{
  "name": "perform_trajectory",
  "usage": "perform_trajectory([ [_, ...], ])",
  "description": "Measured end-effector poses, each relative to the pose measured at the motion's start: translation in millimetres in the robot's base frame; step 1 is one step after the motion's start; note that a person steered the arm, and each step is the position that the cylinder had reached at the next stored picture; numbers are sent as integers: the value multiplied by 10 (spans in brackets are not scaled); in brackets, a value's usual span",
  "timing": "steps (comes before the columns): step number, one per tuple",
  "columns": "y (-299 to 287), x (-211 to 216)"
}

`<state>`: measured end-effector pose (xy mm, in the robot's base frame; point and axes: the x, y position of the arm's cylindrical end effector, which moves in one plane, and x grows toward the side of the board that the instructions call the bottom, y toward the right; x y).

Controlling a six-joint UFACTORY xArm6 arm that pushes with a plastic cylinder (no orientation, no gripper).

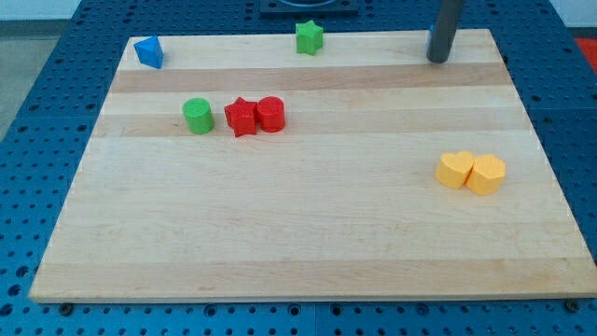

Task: Keep the red circle at the center of the board

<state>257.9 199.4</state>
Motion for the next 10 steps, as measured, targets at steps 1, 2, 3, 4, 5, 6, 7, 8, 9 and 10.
perform_trajectory([
  [1,54,0],
  [2,64,92],
  [3,-94,430],
  [4,-144,447],
  [5,-354,466],
  [6,-955,546],
  [7,-1472,589],
  [8,-1791,797],
  [9,-2126,1063],
  [10,-2503,1196],
])
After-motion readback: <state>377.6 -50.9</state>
